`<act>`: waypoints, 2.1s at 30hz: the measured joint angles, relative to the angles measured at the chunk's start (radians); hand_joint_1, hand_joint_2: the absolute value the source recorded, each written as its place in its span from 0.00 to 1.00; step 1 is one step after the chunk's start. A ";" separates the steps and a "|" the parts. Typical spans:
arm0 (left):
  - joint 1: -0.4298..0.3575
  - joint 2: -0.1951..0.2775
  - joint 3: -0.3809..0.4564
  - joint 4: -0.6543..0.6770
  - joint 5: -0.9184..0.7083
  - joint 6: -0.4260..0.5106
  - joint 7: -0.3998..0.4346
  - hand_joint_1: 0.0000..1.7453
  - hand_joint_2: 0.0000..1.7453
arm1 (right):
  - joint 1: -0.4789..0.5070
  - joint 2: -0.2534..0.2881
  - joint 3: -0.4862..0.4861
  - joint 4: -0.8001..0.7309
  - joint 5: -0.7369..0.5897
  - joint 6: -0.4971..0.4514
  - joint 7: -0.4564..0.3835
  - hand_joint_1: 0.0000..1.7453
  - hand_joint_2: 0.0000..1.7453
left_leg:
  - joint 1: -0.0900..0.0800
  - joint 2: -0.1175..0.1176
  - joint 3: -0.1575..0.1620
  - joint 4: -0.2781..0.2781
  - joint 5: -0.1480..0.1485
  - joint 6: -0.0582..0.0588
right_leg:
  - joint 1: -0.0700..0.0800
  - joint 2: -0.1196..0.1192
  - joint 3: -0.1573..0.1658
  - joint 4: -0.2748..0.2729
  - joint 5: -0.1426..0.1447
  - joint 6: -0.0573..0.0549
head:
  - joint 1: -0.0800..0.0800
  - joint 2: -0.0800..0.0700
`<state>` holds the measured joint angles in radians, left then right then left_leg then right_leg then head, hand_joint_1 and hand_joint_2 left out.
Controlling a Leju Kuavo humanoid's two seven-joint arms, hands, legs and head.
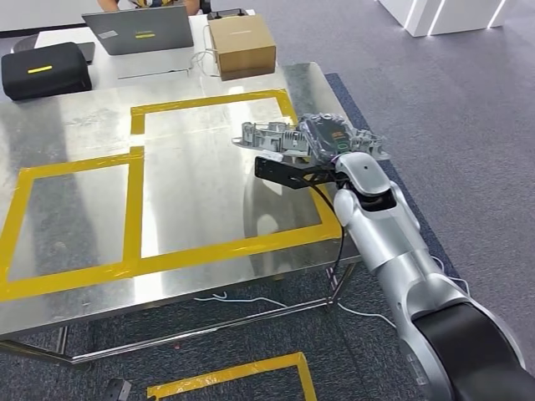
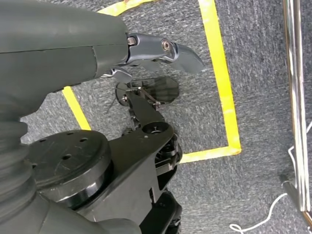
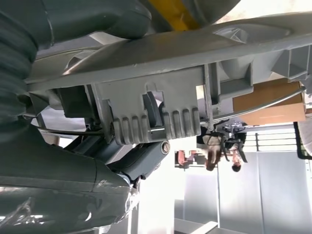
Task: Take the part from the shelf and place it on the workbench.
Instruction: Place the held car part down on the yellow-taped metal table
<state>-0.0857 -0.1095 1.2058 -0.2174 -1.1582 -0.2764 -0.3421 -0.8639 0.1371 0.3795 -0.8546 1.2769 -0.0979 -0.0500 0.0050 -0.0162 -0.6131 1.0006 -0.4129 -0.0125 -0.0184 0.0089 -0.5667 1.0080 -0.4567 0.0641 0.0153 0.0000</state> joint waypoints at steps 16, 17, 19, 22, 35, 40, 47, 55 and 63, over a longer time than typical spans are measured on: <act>-0.013 0.000 0.000 0.000 0.000 -0.004 -0.003 0.00 1.00 | -0.012 0.034 0.077 0.046 -0.028 0.046 -0.019 1.00 1.00 | 0.001 0.000 0.000 0.000 0.001 -0.001 | 0.000 0.001 0.000 0.000 0.000 -0.001 | 0.000 0.000; -0.013 0.000 0.000 0.000 0.000 -0.003 0.002 0.00 1.00 | -0.014 0.038 0.081 0.054 -0.031 0.047 -0.023 1.00 1.00 | 0.001 0.000 0.000 0.000 0.001 -0.001 | 0.000 0.001 0.000 0.000 0.000 -0.001 | 0.000 0.000; -0.013 0.000 0.000 0.000 0.000 -0.003 0.008 0.00 1.00 | -0.017 0.047 0.087 0.068 -0.035 0.047 -0.028 1.00 1.00 | 0.001 0.000 0.000 0.000 0.001 -0.001 | 0.000 0.001 -0.001 0.000 0.001 -0.001 | 0.000 0.000; -0.013 0.000 0.000 0.000 0.000 -0.003 0.010 0.00 1.00 | -0.022 0.060 0.096 0.088 -0.038 0.047 -0.030 1.00 1.00 | 0.001 0.000 0.000 0.000 0.001 -0.002 | 0.001 0.001 -0.001 0.000 0.001 -0.001 | 0.000 0.000; -0.013 0.000 0.000 0.000 0.000 0.001 0.042 0.00 1.00 | -0.030 0.098 0.127 0.133 -0.044 0.045 -0.039 1.00 1.00 | 0.001 0.000 0.000 0.000 0.001 -0.002 | 0.001 0.001 -0.001 0.000 0.001 -0.001 | 0.000 0.000; -0.013 0.000 0.000 0.000 -0.001 0.001 0.045 0.00 1.00 | -0.030 0.104 0.141 0.149 -0.057 0.034 -0.047 1.00 1.00 | -0.001 0.000 0.000 0.000 0.001 -0.001 | -0.001 0.001 -0.001 -0.001 0.001 -0.001 | 0.000 0.000; -0.013 0.003 0.000 0.000 -0.003 0.001 0.045 0.00 1.00 | -0.031 0.108 0.154 0.164 -0.061 0.030 -0.048 1.00 1.00 | -0.008 0.000 -0.001 0.002 -0.003 0.006 | -0.008 0.001 0.001 -0.006 0.003 0.005 | 0.000 0.000; -0.013 0.005 0.000 0.000 -0.003 -0.001 0.044 0.00 1.00 | -0.040 0.113 0.157 0.174 -0.063 0.029 -0.050 1.00 1.00 | 0.003 0.006 0.011 -0.014 -0.003 0.025 | -0.004 -0.001 -0.149 0.268 -0.111 0.015 | 0.006 0.000; -0.013 0.008 0.000 0.000 -0.006 0.006 0.048 0.00 1.00 | -0.037 0.115 0.161 0.185 -0.062 0.028 -0.049 1.00 1.00 | 0.003 0.001 0.027 -0.003 -0.024 -0.006 | -0.003 0.003 -0.061 0.018 0.044 -0.001 | 0.004 0.000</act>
<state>-0.0989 -0.1016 1.2057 -0.2172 -1.1640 -0.2709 -0.2942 -0.9006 0.2522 0.5408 -0.6692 1.2148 -0.0700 -0.0995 0.0082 -0.0150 -0.5865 0.9974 -0.4364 -0.0189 -0.0218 0.0119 -0.6275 1.0261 -0.4130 0.0634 0.0197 0.0000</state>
